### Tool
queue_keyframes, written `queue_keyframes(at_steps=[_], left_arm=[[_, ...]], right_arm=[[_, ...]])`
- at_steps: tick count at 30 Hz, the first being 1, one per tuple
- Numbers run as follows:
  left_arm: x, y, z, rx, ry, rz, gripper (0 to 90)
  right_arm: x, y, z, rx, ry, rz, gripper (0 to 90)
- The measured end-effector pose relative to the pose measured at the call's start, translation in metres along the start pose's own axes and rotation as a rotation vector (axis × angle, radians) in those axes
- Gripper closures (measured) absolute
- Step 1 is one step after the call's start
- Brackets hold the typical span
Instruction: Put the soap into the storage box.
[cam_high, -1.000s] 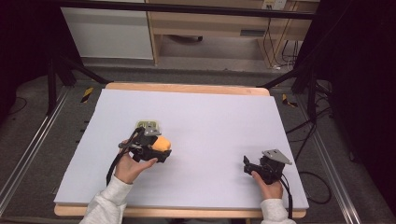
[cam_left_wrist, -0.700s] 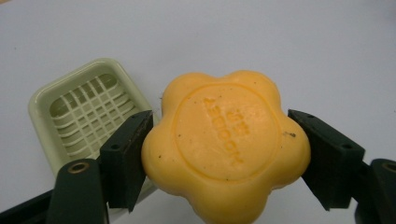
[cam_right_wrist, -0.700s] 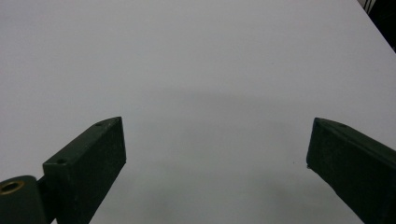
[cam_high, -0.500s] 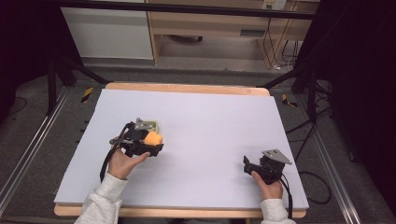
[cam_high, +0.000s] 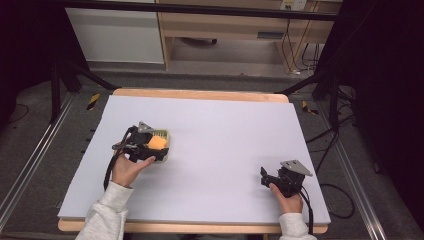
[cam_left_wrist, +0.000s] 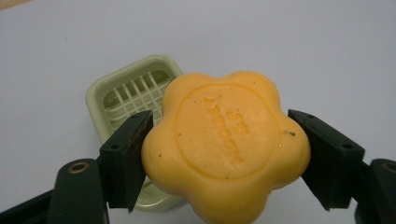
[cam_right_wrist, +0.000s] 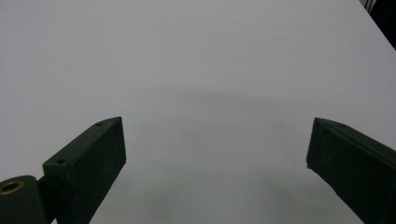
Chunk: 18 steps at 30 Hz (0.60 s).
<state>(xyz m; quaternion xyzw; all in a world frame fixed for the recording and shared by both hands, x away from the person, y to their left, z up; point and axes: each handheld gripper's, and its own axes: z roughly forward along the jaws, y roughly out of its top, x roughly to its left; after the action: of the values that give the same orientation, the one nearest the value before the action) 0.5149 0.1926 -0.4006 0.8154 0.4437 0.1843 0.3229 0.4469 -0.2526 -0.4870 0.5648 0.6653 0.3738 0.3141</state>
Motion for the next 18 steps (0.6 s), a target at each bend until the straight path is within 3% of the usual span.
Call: queue_keyframes(at_steps=[18], left_arm=[[0.015,0.008,0.013,-0.006,0.03,-0.022,24.9]], right_arm=[[0.0,0.0,0.0,0.0,0.001,0.001,5.2]])
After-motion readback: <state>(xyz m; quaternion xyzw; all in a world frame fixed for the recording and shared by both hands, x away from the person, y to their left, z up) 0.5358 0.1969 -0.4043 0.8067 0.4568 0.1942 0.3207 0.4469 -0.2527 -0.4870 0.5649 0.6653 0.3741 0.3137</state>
